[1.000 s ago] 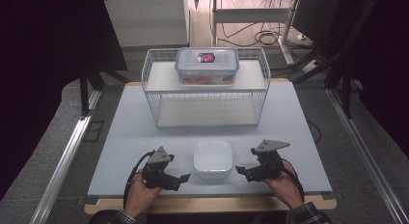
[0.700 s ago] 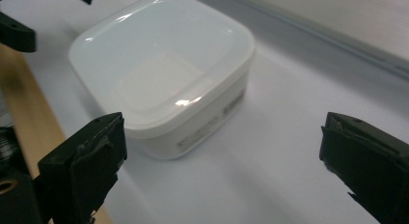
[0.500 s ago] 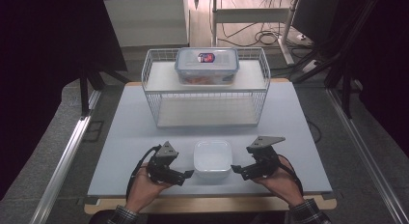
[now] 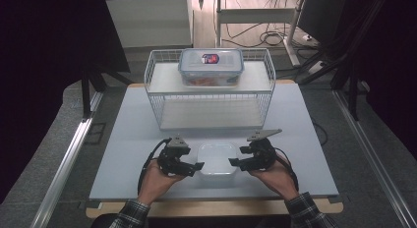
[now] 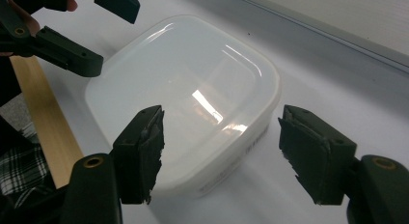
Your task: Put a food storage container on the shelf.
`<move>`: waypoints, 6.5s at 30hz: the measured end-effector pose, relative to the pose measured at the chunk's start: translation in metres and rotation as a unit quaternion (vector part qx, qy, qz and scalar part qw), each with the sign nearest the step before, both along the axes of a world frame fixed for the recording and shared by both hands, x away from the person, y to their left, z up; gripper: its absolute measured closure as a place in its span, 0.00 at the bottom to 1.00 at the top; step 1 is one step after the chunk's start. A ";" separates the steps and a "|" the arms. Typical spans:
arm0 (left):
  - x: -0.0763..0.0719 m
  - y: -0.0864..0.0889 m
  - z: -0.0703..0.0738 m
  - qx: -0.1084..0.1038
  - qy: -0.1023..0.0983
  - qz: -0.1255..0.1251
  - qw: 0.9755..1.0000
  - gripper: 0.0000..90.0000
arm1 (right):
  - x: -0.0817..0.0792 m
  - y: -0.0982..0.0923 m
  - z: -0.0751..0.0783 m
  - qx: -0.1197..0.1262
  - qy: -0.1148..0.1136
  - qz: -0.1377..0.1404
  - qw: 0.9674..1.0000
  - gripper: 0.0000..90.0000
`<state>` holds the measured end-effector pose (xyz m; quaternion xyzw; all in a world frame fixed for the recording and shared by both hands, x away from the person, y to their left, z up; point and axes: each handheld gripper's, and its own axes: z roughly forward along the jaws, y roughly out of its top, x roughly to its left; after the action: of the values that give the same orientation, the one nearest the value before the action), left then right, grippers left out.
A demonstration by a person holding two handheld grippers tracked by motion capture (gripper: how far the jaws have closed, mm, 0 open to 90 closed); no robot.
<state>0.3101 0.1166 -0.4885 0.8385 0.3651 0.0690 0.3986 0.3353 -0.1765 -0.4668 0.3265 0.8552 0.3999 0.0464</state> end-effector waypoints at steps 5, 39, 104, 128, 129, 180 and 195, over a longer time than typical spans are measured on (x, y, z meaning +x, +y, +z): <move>0.010 0.000 -0.006 -0.029 0.040 0.000 0.999 0.24 | 0.008 0.005 -0.009 -0.006 0.028 0.003 1.000 0.37; -0.010 0.009 0.004 -0.083 0.045 0.042 0.995 0.88 | -0.012 -0.007 -0.001 0.029 0.037 -0.060 0.997 0.87; 0.019 0.021 0.148 -0.068 -0.091 0.055 0.992 0.87 | 0.019 0.003 0.140 0.100 -0.119 -0.040 0.987 0.87; 0.049 0.023 0.197 -0.062 -0.116 0.070 0.989 0.86 | 0.050 0.010 0.183 0.126 -0.138 -0.055 0.981 0.87; 0.051 0.023 0.199 -0.063 -0.117 0.070 0.989 0.86 | 0.051 0.010 0.185 0.126 -0.139 -0.057 0.981 0.87; 0.117 0.030 0.240 -0.105 -0.124 0.112 0.980 0.80 | 0.126 0.027 0.219 0.164 -0.118 -0.106 0.974 0.81; 0.135 0.029 0.229 -0.105 -0.127 0.131 0.978 0.62 | 0.140 0.041 0.212 0.164 -0.124 -0.126 0.970 0.67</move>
<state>0.4456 0.1457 -0.2594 0.7213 0.4236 0.1874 0.5150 0.4748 -0.1359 -0.2551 0.3828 0.7172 0.5631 0.1481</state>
